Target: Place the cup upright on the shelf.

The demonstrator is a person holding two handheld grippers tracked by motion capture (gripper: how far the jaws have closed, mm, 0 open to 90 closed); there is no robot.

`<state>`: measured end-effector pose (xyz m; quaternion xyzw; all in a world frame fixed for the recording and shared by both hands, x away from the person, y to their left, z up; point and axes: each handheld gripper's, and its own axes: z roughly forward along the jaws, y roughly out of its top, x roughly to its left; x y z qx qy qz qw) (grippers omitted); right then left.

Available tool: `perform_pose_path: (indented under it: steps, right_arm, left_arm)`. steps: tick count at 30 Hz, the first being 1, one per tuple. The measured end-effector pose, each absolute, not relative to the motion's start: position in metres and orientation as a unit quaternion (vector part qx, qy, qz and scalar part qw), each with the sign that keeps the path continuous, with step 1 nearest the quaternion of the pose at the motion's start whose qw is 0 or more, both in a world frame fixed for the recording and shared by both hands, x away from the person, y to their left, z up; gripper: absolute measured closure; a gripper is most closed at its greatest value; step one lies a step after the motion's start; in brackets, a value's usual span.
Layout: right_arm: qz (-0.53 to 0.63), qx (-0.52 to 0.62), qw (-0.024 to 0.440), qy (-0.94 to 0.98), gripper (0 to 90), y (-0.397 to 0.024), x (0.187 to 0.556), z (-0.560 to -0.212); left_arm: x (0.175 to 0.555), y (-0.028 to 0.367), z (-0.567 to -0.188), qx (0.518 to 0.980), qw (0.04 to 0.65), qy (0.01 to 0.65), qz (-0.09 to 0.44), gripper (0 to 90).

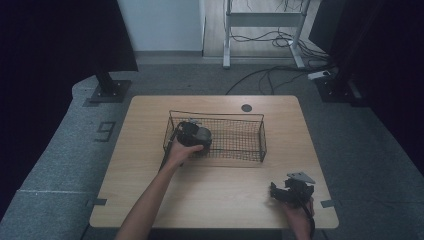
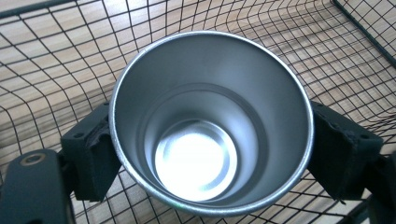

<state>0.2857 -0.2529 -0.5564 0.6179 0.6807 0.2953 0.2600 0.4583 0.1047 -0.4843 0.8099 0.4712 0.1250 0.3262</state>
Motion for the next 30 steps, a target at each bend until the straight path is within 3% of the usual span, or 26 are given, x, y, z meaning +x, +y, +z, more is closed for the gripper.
perform_pose_path:
  steps: [14, 30]
  right_arm:
    - [0.295, 0.618, 0.260, 0.681, 3.4, -0.253, 0.286, -0.556]
    - [0.295, 0.618, 0.260, 0.681, 3.4, -0.253, 0.286, -0.556]
  left_arm:
    - [0.446, 0.117, -0.476, 0.802, 0.333, 0.478, 0.135, 10.1]
    - [0.413, 0.137, -0.451, 0.797, 0.389, 0.441, 0.141, 10.9]
